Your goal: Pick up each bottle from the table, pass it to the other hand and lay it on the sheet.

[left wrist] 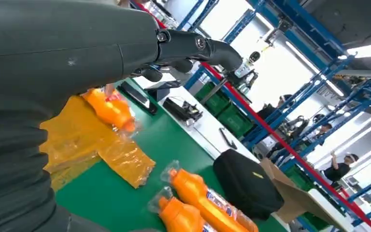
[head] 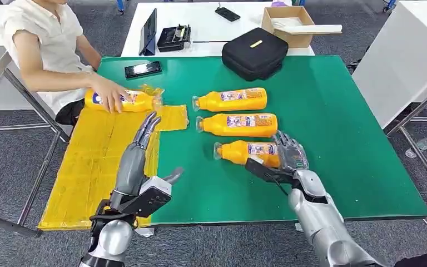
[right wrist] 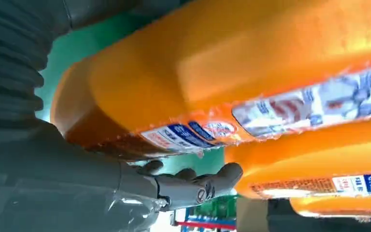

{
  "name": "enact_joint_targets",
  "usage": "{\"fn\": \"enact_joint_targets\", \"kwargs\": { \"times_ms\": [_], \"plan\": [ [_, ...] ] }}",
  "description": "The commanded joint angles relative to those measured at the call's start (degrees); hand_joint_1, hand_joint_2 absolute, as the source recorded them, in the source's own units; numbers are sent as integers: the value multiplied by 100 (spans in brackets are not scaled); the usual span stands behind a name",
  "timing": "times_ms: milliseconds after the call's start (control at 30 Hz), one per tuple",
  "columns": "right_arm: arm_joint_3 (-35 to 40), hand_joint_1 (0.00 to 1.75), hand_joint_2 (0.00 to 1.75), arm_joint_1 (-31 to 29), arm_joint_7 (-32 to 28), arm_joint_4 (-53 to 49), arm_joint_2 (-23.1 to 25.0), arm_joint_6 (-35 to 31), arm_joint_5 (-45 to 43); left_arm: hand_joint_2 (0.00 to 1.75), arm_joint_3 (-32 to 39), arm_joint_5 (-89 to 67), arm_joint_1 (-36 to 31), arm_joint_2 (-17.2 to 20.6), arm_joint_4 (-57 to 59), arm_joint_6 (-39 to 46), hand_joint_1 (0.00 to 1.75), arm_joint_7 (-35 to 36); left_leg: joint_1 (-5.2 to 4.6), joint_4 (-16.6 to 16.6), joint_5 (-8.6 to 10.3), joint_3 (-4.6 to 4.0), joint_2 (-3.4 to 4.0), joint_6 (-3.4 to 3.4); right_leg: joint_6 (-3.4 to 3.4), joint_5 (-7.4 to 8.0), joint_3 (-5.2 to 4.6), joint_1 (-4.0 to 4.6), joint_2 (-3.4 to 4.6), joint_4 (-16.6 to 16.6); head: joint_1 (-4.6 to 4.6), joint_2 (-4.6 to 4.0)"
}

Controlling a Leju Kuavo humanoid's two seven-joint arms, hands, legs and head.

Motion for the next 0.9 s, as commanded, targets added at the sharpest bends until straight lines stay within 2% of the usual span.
{"fn": "enact_joint_targets", "kwargs": {
  "times_ms": [33,100,133,233,300,333,400,433,533,667,800,833,867,900],
  "plan": [
    [729,175,175,-511,-246,1401,-785,905,-469,175,-137,101,-390,132,390,-18,0,-90,3,-4,7,12,-21,5,-13,2,25,7,-29,-14,0,0],
    [719,175,175,-478,-388,1370,-867,1006,-657,175,-144,165,-406,130,406,-27,0,-126,4,-4,10,21,-27,6,-16,3,32,8,-37,-18,2,0],
    [642,175,175,-425,-653,1311,-924,1150,-924,175,-133,293,-412,112,424,-82,0,-157,5,-5,7,27,-21,5,-13,4,38,8,-28,-18,0,0],
    [770,175,175,-137,-1183,831,-1444,1759,-1909,175,-141,688,-489,91,587,-252,0,-239,5,-9,15,25,-45,9,-11,8,47,10,-51,-28,0,0],
    [1029,175,175,7,-1122,509,-1767,1887,-2369,175,-152,803,-504,64,636,-261,0,-263,0,1,10,39,-54,11,-4,0,44,3,-52,-20,0,0],
    [1131,175,175,21,-1082,423,-1858,1909,-2533,175,-179,815,-494,54,643,-258,0,-269,4,2,12,38,-67,14,-7,0,16,8,-69,-25,0,0],
    [1157,175,175,63,-1117,262,-1970,1961,-2870,175,-202,902,-468,30,647,-296,0,-296,6,-6,16,38,-62,18,-10,10,21,12,-67,-41,2,0],
    [1152,175,175,106,-1165,129,-2013,1949,-3074,175,-205,972,-444,6,647,-315,0,-307,2,-2,4,49,-48,18,-4,3,71,7,-51,-35,2,0],
    [1130,175,175,323,-1233,-357,-1932,1741,-3527,175,-126,1173,-375,-108,592,-335,0,-284,4,0,5,49,-45,19,-1,8,77,9,-48,-36,0,0],
    [791,175,175,998,-1459,-1632,-1356,1043,-4004,175,159,2322,-199,-290,916,-516,0,-200,5,-9,5,47,-28,17,-9,14,76,11,-37,-43,-2,0],
    [757,175,175,1277,-1340,-2594,-585,744,-3955,175,49,3280,88,-332,1378,-785,0,-44,5,-11,-5,46,9,13,-6,15,67,12,3,-38,-2,0],
    [781,175,175,1295,-1295,-2646,-544,721,-3916,175,28,3304,107,-332,1420,-777,0,-82,5,-7,-4,41,-2,15,0,11,62,12,-6,-31,0,0],
    [777,175,175,1308,-1276,-2687,-482,695,-3902,175,1,3400,144,-332,1463,-820,0,-92,9,-19,-5,48,20,14,-20,17,64,19,7,-44,-2,0],
    [787,175,175,1309,-1264,-2696,-463,687,-3889,175,-12,3396,157,-332,1478,-819,0,-91,4,-11,-6,39,12,15,-5,11,47,12,6,-30,-4,0]
  ]
}}
